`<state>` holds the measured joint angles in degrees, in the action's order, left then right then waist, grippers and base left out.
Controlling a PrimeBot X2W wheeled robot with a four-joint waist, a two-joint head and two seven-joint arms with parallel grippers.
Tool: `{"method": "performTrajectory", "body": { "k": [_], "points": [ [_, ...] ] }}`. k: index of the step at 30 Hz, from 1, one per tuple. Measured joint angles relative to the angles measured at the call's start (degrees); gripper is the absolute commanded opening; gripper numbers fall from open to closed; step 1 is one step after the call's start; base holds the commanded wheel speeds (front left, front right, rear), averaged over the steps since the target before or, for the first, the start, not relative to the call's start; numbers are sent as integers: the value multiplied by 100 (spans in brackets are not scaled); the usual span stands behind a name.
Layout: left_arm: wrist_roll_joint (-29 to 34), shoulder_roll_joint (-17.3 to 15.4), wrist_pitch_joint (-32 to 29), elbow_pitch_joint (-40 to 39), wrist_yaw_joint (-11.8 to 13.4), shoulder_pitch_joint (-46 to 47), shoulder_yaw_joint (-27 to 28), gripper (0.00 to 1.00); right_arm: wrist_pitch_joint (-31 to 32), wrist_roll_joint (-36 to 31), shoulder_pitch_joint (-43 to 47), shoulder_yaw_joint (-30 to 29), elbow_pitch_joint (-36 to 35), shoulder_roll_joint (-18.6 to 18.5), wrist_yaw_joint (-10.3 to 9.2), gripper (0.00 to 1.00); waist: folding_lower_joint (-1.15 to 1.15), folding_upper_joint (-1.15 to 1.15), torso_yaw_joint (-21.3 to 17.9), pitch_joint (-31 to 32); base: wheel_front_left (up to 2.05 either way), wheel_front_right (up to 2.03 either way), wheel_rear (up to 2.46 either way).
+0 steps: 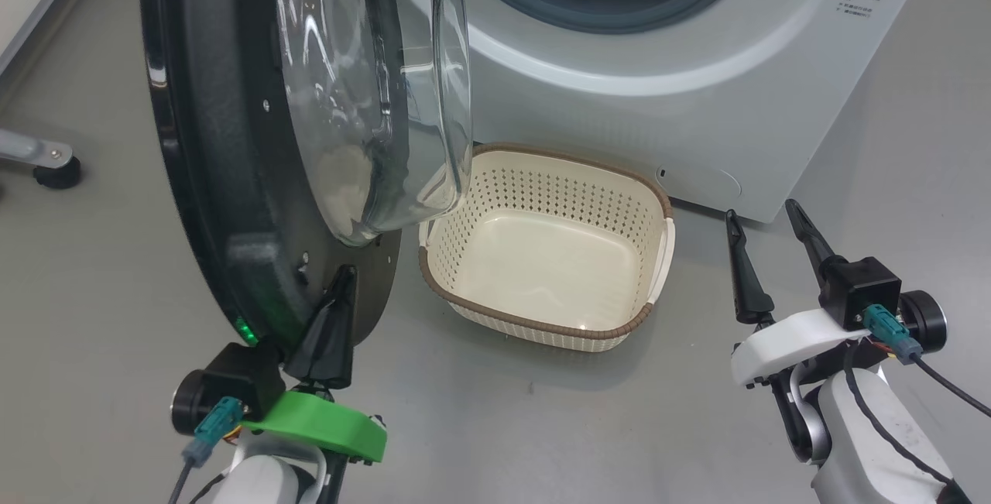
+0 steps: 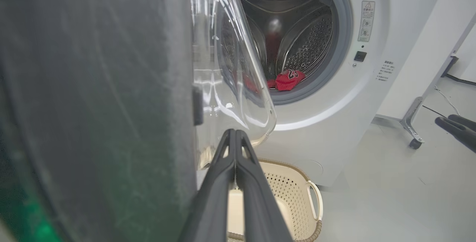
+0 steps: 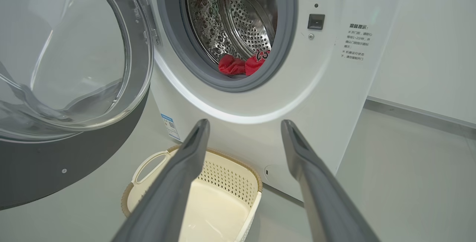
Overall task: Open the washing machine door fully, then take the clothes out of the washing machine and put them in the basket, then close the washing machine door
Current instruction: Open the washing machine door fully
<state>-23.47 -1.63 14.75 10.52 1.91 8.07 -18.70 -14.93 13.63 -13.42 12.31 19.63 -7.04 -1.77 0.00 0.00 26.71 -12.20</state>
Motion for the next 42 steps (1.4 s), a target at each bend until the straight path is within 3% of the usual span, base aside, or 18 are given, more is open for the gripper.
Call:
{"method": "performTrajectory", "body": {
  "k": [16,42],
  "points": [
    [-67,-113,-3,131,313,-97,1563,0,0,-44,-2,53,98,123,144,100,0,0,-53,7,0,0,0],
    [-186,-669,-3,1340,433,891,3075,0,0,-119,-81,-97,147,126,224,100,0,0,-482,-245,0,0,0]
  ]
}}
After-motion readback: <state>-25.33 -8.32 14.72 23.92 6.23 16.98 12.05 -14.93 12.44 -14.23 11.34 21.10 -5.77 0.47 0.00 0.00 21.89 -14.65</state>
